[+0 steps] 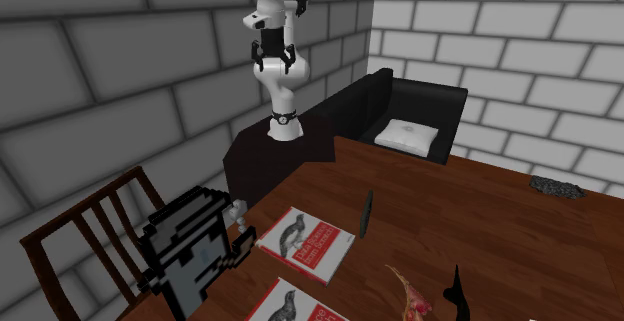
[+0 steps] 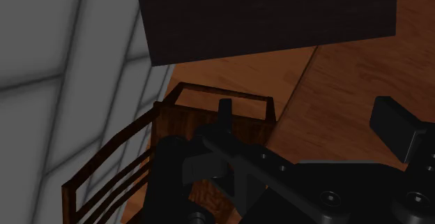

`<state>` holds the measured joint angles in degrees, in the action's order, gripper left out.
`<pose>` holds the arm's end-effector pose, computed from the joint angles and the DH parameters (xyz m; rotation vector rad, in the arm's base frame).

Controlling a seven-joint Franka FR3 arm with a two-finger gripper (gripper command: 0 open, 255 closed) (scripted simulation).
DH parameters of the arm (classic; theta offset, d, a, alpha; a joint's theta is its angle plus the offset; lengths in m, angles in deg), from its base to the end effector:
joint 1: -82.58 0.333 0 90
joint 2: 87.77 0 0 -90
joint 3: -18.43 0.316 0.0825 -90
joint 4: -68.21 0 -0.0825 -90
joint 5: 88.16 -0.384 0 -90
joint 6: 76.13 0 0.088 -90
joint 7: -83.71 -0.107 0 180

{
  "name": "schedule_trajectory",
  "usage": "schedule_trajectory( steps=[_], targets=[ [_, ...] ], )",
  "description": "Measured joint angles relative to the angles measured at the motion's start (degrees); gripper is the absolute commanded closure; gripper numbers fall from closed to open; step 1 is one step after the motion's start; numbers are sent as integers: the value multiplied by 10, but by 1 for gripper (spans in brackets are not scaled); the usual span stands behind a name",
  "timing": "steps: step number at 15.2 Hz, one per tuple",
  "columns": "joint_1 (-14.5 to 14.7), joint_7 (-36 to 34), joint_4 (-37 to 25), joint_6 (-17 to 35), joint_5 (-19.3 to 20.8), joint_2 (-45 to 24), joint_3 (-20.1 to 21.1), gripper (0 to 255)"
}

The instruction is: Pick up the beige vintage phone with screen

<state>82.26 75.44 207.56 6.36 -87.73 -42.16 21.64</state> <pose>0.2856 0.0173 0.5478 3.0577 -0.1759 -0.2952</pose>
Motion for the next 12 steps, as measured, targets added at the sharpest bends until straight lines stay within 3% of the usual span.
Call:
schedule_trajectory(
  steps=[3,12],
  targets=[
    [3,-11,5,17,-9,-11,9,0],
    [21,-96,16,171,-68,-141,76,0]
  ],
)
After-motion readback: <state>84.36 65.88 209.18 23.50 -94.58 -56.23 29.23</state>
